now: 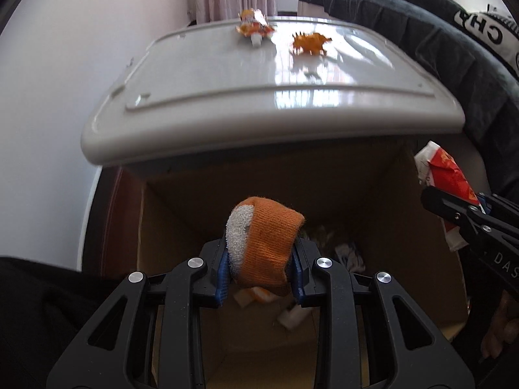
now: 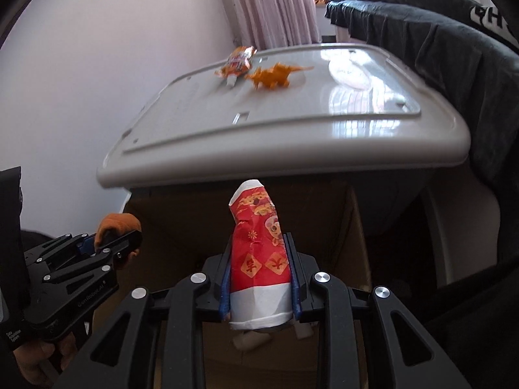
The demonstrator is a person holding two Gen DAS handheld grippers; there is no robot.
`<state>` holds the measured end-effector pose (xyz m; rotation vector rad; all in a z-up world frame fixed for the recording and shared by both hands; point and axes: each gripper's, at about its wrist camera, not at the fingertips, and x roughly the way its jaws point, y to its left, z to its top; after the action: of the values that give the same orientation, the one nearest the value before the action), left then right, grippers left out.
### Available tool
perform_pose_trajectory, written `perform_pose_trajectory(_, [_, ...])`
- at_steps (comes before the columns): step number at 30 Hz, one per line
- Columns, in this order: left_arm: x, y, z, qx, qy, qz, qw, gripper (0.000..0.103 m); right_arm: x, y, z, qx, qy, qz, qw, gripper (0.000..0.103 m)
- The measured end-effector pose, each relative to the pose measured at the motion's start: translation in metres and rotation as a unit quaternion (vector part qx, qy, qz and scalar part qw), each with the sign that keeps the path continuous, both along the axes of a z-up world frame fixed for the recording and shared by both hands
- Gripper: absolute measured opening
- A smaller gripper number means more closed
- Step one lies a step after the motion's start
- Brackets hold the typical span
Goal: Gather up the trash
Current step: 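Carry the orange sock and red tube over the box and open both tools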
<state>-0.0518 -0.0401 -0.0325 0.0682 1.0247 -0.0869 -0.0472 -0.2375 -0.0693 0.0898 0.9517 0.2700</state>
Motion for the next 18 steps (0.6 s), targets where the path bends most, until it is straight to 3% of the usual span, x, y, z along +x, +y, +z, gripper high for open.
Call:
perform_pose_trajectory(5, [-0.004,0.005,-0.024,-0.012,0.055,0.001,0.9984,0.028,-0.006,0.011,-0.012,-0.027,0.02,0.02,0.999,0.028])
perform_pose_trajectory(11, [0.008,0.005,-0.05,-0.023,0.1,0.005,0.9947,0.028,0.006,0.003,-0.035,-0.036,0.073,-0.002,0.997,0.028])
perform_pose_trajectory(18, [0.015,0.006,-0.064,-0.021,0.12,0.013,0.9924,0.033,0.011,0.007,-0.046,-0.038,0.096,-0.002,0.995,0.033])
